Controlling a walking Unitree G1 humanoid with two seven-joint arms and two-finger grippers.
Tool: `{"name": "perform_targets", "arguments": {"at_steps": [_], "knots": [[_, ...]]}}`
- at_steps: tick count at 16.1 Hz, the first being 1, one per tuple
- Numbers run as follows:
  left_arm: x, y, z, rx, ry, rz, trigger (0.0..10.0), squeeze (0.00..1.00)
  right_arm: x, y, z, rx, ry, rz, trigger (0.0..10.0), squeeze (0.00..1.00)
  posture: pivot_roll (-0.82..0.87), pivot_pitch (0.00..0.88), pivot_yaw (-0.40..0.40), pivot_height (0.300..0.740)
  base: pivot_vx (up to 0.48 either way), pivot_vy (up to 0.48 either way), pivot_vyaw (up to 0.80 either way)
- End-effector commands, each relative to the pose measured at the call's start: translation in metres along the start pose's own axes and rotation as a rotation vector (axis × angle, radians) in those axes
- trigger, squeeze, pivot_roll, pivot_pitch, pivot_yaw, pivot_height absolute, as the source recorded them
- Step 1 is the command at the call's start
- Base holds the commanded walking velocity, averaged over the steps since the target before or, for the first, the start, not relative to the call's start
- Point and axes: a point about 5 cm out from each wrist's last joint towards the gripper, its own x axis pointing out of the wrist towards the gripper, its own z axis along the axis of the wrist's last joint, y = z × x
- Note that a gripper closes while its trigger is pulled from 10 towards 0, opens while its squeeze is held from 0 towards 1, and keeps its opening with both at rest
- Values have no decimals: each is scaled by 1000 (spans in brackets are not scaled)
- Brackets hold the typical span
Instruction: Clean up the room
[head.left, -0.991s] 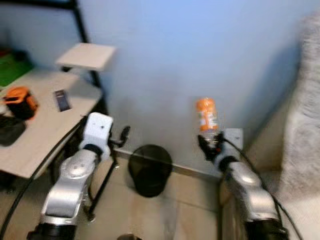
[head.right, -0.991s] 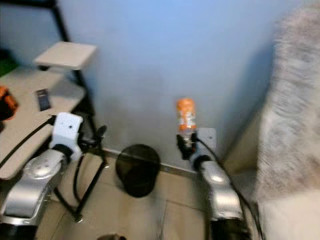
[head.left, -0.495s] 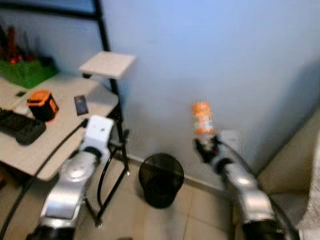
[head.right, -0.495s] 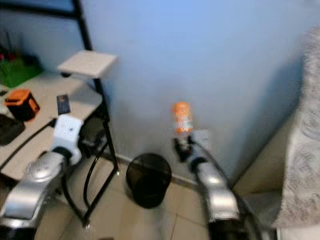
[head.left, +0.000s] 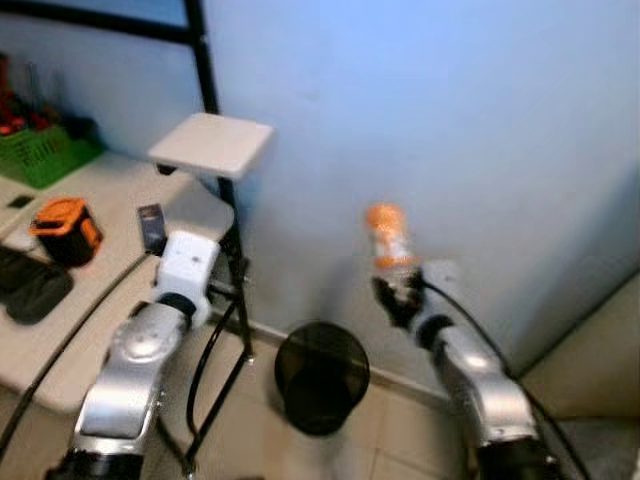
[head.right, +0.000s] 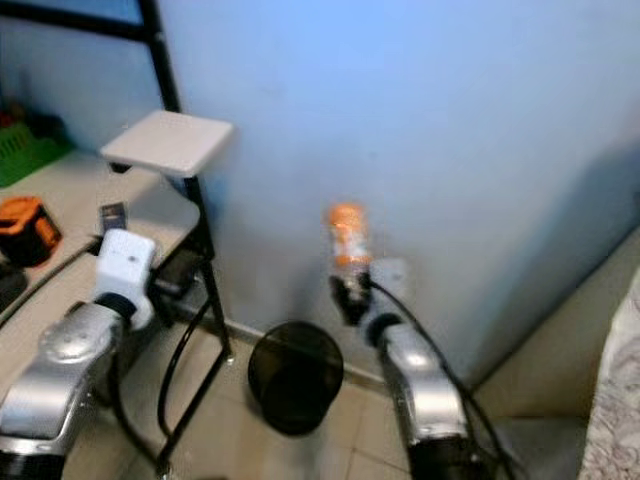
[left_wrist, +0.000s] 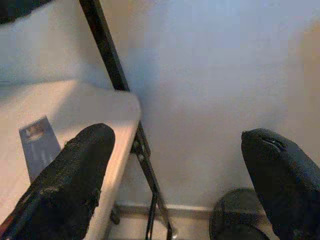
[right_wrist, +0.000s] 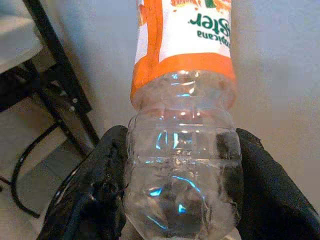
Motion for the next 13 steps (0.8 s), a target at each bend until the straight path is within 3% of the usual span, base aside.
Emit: {"name": "perform_targets", "arguments": {"at_steps": [1, 5, 8, 13], "knots": [[1, -7, 5, 2, -21, -28, 10000, 0, -4, -14, 4, -25, -7, -43, 10000, 0, 0, 0, -13, 740, 326, 0, 0], [2, -8, 5, 2, -21, -34, 10000, 0, -3, -15, 4, -39, 10, -23, 10000, 0, 2, 0, -17, 740, 314, 0, 0], [0, -12, 4, 32, -15, -78, 10000, 0, -2, -15, 1, -121, 60, 70, 10000, 0, 3, 0, -18, 740, 89, 0, 0], [-11, -22, -3, 204, 21, -401, 10000, 0, 19, -12, -14, -325, 245, 168, 10000, 0, 2, 0, -21, 740, 0, 0, 0]]}}
